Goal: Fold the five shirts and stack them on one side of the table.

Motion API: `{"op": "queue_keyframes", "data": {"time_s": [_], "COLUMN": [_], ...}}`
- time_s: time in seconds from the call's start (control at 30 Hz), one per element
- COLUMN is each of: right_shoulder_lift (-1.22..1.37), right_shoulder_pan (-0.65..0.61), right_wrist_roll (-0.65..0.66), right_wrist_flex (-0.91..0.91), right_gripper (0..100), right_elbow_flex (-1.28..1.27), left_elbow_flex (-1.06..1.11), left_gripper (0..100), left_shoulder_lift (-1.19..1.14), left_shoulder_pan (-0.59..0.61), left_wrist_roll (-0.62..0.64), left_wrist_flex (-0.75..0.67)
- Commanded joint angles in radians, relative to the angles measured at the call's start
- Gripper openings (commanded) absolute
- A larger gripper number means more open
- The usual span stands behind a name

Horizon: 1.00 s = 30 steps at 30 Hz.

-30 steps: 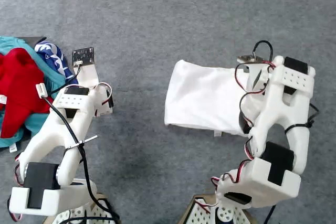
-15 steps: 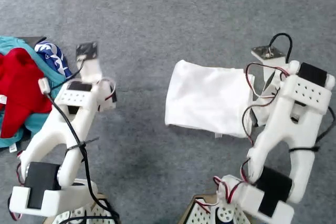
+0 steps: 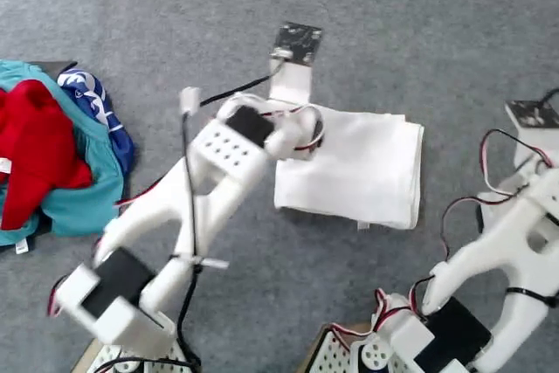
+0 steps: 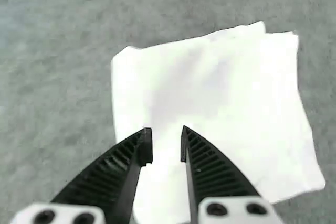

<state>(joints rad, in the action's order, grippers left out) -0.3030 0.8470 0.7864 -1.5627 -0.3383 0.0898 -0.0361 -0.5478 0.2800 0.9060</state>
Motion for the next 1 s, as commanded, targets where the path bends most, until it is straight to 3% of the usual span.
{"op": "queue_keyframes", "data": {"time_s": [0.0, 0.17, 0.3, 0.57, 0.8, 0.97], "right_shoulder_lift": [-0.031, -0.031, -0.031, -0.031, -0.031, -0.03], "right_shoulder_pan": [0.054, 0.074, 0.066, 0.023, -0.044, -0.066], "right_wrist_roll": [0.015, 0.064, 0.063, 0.066, 0.063, 0.061], "right_wrist_flex": [0.034, 0.084, 0.115, 0.135, 0.15, 0.158], "right_gripper": [1.5, 1.5, 1.5, 1.5, 1.5, 1.6], "right_elbow_flex": [-0.027, -0.093, -0.111, -0.105, -0.093, -0.093], "left_elbow_flex": [-0.18, -0.496, -0.737, -1.102, -1.468, -1.77], "left_gripper": [11, 9, 4, 4, 4, 4], "left_shoulder_lift": [-0.152, -0.425, -0.635, -0.993, -1.12, -1.117], "left_shoulder_pan": [-0.01, 0.062, 0.128, 0.2, 0.314, 0.314], "left_wrist_roll": [0.005, -0.003, -0.1, -0.146, -0.14, -0.146], "left_wrist_flex": [-0.041, 0.043, 0.132, 0.305, 0.499, 0.741]}}
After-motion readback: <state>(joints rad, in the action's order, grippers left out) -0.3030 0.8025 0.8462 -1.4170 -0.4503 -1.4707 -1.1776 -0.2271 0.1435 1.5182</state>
